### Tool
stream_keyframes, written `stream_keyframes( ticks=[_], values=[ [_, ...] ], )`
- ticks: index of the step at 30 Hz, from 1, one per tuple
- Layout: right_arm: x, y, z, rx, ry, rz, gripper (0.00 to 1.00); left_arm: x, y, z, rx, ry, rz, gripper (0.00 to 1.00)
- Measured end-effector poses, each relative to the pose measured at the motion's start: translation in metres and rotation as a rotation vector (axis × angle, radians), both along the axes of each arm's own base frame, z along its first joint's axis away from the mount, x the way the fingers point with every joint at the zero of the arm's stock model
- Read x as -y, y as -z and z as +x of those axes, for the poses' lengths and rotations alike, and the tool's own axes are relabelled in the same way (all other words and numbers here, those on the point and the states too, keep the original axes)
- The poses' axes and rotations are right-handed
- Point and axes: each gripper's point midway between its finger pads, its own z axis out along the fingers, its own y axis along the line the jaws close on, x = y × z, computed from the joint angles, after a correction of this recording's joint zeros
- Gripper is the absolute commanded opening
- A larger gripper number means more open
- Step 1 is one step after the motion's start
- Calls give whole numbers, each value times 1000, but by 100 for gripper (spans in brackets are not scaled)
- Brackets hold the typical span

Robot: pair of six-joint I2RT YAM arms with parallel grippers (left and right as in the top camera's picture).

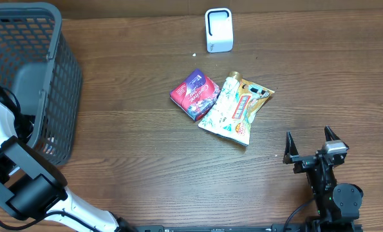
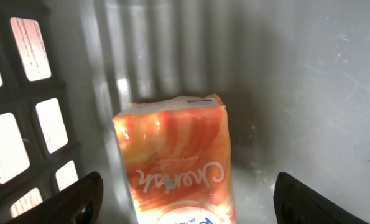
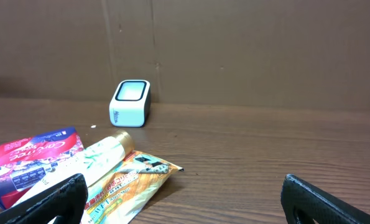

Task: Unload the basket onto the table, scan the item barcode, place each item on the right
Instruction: 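Lower the left gripper into the basket over the orange box, then grasp the orange box with the left gripper and lift it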

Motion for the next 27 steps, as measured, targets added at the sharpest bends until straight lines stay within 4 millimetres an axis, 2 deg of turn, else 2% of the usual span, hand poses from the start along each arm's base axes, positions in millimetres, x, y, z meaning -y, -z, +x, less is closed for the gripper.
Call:
stream_keyframes(
  ticks=[2, 11, 15, 20, 27],
  values=[
    [0, 0, 0, 0, 0, 0, 100, 0, 1, 0, -1, -2, -1, 70],
    [0, 0, 0, 0, 0, 0, 100, 2, 18, -2, -35, 3, -31, 67],
    [0, 0, 0, 0, 0, 0, 100, 2, 21, -3, -42, 8, -33, 35],
    [0, 0, 0, 0, 0, 0, 100, 1, 21, -3, -43, 21, -28, 5],
    [0, 0, 0, 0, 0, 0, 100, 2, 17, -4, -56, 34, -39, 4]
  ],
)
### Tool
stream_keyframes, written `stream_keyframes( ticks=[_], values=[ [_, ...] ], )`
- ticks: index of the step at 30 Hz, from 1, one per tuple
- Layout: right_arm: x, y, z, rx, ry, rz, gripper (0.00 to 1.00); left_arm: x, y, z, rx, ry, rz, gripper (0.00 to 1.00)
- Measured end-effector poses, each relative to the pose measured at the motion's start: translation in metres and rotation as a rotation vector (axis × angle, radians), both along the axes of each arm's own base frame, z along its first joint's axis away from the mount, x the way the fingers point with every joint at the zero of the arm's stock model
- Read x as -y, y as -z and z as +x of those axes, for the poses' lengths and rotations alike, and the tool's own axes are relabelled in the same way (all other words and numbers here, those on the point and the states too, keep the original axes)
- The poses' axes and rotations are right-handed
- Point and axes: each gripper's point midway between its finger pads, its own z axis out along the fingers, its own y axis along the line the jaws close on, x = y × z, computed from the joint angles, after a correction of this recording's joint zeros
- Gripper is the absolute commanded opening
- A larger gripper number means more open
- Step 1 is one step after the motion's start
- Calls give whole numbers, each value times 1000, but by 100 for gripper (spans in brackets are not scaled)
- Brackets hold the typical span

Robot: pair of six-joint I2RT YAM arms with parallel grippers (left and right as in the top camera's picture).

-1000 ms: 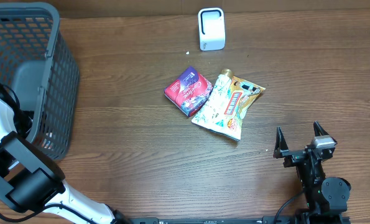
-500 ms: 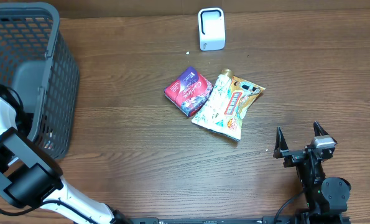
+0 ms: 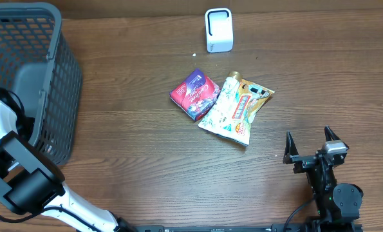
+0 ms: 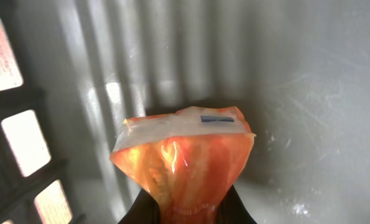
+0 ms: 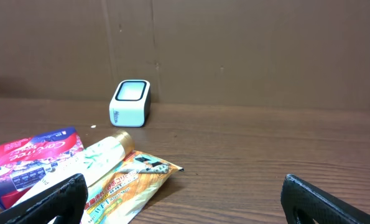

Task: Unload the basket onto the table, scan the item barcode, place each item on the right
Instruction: 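Grasp the orange box with the left gripper and lift it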

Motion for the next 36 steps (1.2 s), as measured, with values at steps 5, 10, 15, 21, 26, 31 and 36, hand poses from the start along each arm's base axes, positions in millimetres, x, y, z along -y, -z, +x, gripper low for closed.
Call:
stream_keyframes(
  ticks=[5, 10, 15, 21, 26, 31, 36],
  values=[
    [0, 0, 0, 0, 0, 0, 100, -11, -42, 13, 19, 14, 16, 4],
    [0, 0, 0, 1, 0, 0, 100, -33, -109, 39, 126, 35, 106, 4],
    [0, 0, 0, 0, 0, 0, 100, -38, -202, 66, 326, 127, 202, 4],
    [0, 0, 0, 0, 0, 0, 100, -2, -272, 85, 559, 231, 161, 4],
    [0, 0, 0, 0, 0, 0, 100, 69, -298, 126, 773, 483, -12, 4],
    [0, 0, 0, 0, 0, 0, 100, 172, -318, 170, 927, 802, -173, 4],
    [0, 0, 0, 0, 0, 0, 100, 288, -333, 191, 1012, 1123, -272, 4]
  ],
)
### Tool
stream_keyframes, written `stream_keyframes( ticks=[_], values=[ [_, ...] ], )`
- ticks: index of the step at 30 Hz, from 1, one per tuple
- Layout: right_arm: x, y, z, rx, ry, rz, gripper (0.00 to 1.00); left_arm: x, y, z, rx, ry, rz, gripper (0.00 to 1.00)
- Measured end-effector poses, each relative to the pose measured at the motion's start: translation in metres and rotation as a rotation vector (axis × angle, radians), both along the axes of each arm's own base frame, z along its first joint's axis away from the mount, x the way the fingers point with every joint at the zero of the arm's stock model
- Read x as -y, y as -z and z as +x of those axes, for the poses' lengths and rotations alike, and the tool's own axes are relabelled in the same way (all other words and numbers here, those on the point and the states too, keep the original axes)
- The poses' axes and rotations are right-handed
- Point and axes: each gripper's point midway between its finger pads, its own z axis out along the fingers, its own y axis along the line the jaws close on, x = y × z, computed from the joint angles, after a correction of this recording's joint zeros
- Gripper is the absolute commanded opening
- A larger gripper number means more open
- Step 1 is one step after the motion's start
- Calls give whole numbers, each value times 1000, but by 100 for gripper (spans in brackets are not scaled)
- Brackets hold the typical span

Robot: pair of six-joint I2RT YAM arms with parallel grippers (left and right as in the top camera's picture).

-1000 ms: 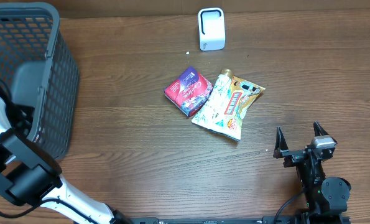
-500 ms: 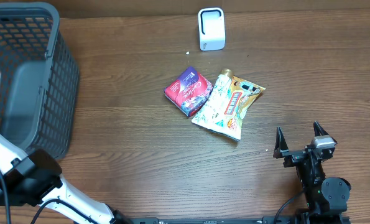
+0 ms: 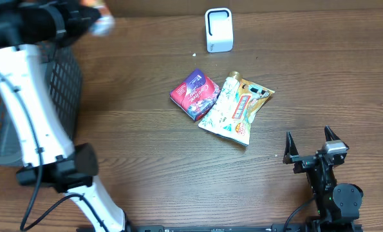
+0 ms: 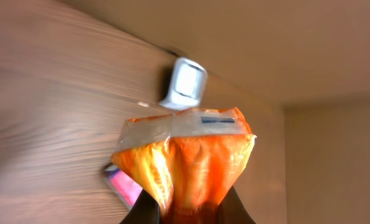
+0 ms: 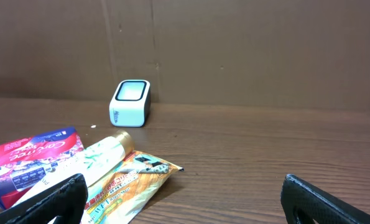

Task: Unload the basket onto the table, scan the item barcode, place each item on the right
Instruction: 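Grasp the orange box with the left gripper and lift it, then carry the orange box toward the white scanner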

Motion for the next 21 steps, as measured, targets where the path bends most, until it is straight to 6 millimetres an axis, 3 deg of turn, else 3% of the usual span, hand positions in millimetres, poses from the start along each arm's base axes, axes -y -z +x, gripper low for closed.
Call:
stream_keyframes(
  ticks=[5, 8, 9, 10, 13, 17, 21],
  values=[
    [0, 0, 0, 0, 0, 0, 100, 93, 9, -12, -8, 191, 77, 4],
    [0, 0, 0, 0, 0, 0, 100, 145, 24, -29, -43, 287, 164, 4],
    [0, 0, 0, 0, 0, 0, 100, 173, 34, -38, -57, 336, 212, 4],
    [0, 0, 0, 0, 0, 0, 100, 179, 37, -40, -60, 348, 222, 4],
    [0, 0, 0, 0, 0, 0, 100, 225, 63, -49, -82, 428, 302, 4],
    [0, 0, 0, 0, 0, 0, 100, 276, 128, -54, -181, 513, 410, 5],
    [0, 0, 0, 0, 0, 0, 100, 307, 209, -59, -322, 574, 500, 11]
  ],
)
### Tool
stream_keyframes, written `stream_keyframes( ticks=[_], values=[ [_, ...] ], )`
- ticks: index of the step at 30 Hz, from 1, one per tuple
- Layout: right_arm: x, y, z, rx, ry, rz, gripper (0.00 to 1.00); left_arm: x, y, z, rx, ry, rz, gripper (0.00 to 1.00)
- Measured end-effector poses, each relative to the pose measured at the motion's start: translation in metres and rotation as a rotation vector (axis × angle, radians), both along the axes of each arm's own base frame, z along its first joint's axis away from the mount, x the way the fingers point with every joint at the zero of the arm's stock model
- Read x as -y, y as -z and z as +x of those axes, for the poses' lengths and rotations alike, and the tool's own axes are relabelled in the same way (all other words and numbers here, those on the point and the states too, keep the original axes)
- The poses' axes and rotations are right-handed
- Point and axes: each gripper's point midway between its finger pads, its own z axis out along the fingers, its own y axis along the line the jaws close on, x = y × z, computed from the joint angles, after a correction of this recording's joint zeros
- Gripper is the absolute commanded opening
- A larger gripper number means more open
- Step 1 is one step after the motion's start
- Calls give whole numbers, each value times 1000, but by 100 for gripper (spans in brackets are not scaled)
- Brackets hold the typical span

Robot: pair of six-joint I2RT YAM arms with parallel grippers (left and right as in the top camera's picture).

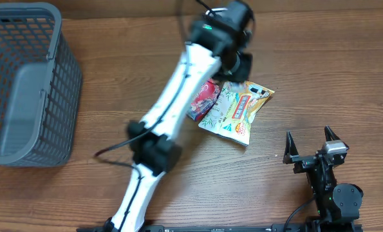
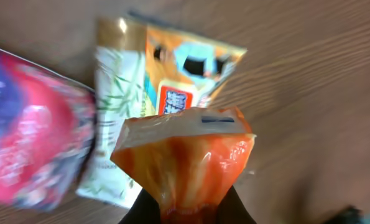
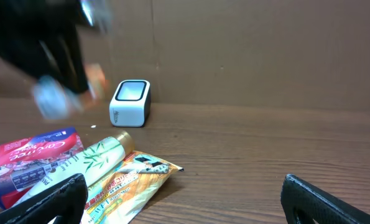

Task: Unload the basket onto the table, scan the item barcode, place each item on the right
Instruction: 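Carry the orange box toward the white scanner, then release the orange box onto the pouch and pull the left arm back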

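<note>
My left gripper (image 2: pixel 186 210) is shut on an orange plastic pack (image 2: pixel 185 152) and holds it in the air over the middle of the table. The right wrist view shows that pack (image 3: pixel 96 81) blurred, just left of the white barcode scanner (image 3: pixel 130 102). In the overhead view the left arm (image 1: pixel 191 71) covers the scanner. My right gripper (image 1: pixel 309 138) rests open and empty at the near right of the table.
Under the held pack lie a red-purple pack (image 1: pixel 203 96), a white pouch with green leaves (image 1: pixel 220 115) and an orange-yellow snack bag (image 1: pixel 248 103). A grey wire basket (image 1: pixel 64 84) stands at the far left. A cardboard wall (image 3: pixel 247 50) backs the table.
My left gripper, still shut on the orange pack, was above the table's back left by the basket. It is now over the packs in the middle, close to the scanner. The right arm is unmoved.
My left gripper was open inside the basket with the orange pack between its fingers. Then it was shut on the pack in the basket. Later it held the pack up outside the basket, and now holds it near the scanner.
</note>
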Motion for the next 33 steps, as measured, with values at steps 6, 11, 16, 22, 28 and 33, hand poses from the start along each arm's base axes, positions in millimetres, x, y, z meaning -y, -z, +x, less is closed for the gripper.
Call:
stream_keyframes(
  ticks=[6, 11, 16, 22, 28, 33],
  values=[
    [0, 0, 0, 0, 0, 0, 100, 16, 66, -15, -104, 39, 106, 61],
    [0, 0, 0, 0, 0, 0, 100, 14, 70, -19, -119, 41, 128, 99],
    [0, 0, 0, 0, 0, 0, 100, -8, 68, -13, -153, -1, 140, 100],
    [0, 0, 0, 0, 0, 0, 100, -41, 30, 10, -107, -86, 74, 100],
    [0, 0, 0, 0, 0, 0, 100, -83, -81, 15, 91, -168, -52, 100],
    [0, 0, 0, 1, 0, 0, 100, -126, -168, -25, 242, -221, -89, 100]
  ],
)
